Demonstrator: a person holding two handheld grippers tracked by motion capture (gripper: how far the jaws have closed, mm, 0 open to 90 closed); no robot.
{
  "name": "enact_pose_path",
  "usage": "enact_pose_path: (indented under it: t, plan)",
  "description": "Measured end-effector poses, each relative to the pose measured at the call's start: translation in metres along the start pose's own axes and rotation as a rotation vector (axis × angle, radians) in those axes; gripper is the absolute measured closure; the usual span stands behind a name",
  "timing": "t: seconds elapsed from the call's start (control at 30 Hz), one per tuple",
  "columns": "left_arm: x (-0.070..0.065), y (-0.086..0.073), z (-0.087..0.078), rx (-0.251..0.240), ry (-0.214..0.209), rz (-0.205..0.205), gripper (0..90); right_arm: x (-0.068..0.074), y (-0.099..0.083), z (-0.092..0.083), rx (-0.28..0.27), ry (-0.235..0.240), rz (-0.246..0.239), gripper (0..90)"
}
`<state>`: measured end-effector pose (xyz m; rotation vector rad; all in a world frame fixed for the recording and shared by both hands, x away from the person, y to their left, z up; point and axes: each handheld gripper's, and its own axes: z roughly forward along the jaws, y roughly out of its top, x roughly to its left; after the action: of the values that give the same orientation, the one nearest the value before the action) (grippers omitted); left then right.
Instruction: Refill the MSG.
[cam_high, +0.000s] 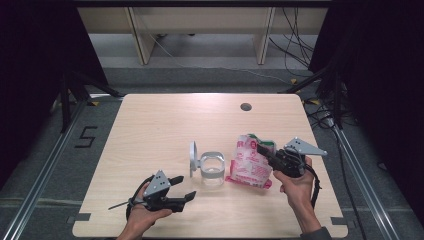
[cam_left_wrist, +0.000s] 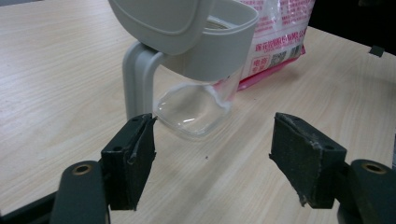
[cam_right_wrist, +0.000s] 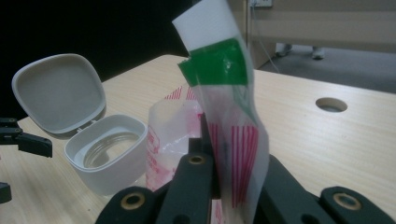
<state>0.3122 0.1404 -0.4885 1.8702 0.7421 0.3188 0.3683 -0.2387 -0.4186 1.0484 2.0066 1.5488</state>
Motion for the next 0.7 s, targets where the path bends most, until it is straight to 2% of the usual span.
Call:
enact_pose_path:
  t: [0.03,0.07,0.1,0.13,0.2,0.27,0.3,0.33,0.37,0.4,0.43,0.47,0.5,0.53,0.57,0.6,0.63,0.7]
  plan:
    - [0.000,0.000,0.000,0.000,0.000,0.000,29.8,0.000,0.000,0.000,0.000,0.000,0.000,90.0]
    - [-0.002,0.000,0.002,-0.005,-0.007,-0.010,29.8,0.002,0.003,-0.001,-0.009,0.001,-0.035,90.0]
    - [-0.003,0.000,0.003,-0.008,-0.008,-0.014,29.8,0.002,0.003,-0.001,-0.009,0.001,-0.035,90.0]
    - [-0.005,0.000,0.004,-0.005,0.000,-0.007,29.9,0.004,0.004,-0.002,-0.006,0.012,-0.013,90.0]
    - [-0.009,0.000,0.006,-0.021,-0.003,-0.020,30.1,0.005,0.006,-0.004,-0.001,-0.002,-0.015,90.0]
    - [-0.013,0.000,0.009,-0.030,-0.010,-0.024,30.4,0.003,0.009,-0.005,-0.021,-0.031,-0.085,90.0]
    - [-0.015,0.000,0.010,-0.023,0.002,-0.021,30.4,0.005,0.010,-0.005,-0.018,-0.032,-0.085,90.0]
    - [-0.018,0.000,0.014,-0.037,-0.008,-0.033,30.8,0.006,0.010,-0.005,-0.030,-0.038,-0.066,90.0]
    - [-0.020,0.001,0.016,-0.041,-0.003,-0.040,31.1,0.004,0.012,-0.007,-0.016,-0.031,-0.079,90.0]
    - [-0.025,0.001,0.019,-0.037,0.008,-0.035,31.3,0.004,0.013,-0.006,-0.036,-0.039,-0.086,90.0]
    - [-0.029,0.002,0.023,-0.032,0.002,-0.020,31.3,0.004,0.013,-0.006,-0.036,-0.039,-0.086,90.0]
    - [-0.034,0.002,0.028,-0.024,-0.001,-0.011,31.6,0.003,0.015,-0.008,-0.033,-0.054,-0.108,90.0]
    - [-0.038,0.002,0.033,-0.025,-0.011,-0.007,31.6,0.007,0.015,-0.008,-0.032,-0.052,-0.081,90.0]
    - [-0.042,0.002,0.037,-0.025,0.002,0.015,31.7,0.007,0.016,-0.010,-0.032,-0.056,-0.086,90.0]
    - [-0.049,0.004,0.045,-0.013,0.032,0.067,31.8,0.008,0.018,-0.013,-0.032,-0.051,-0.088,90.0]
    - [-0.049,0.004,0.045,-0.013,0.032,0.067,31.8,0.008,0.019,-0.014,-0.041,-0.050,-0.101,90.0]
    - [-0.053,0.006,0.052,-0.016,0.002,0.050,31.9,0.008,0.020,-0.016,-0.046,-0.058,-0.114,90.0]
    - [-0.055,0.007,0.055,-0.016,0.009,0.056,31.9,0.009,0.021,-0.017,-0.048,-0.058,-0.101,90.0]
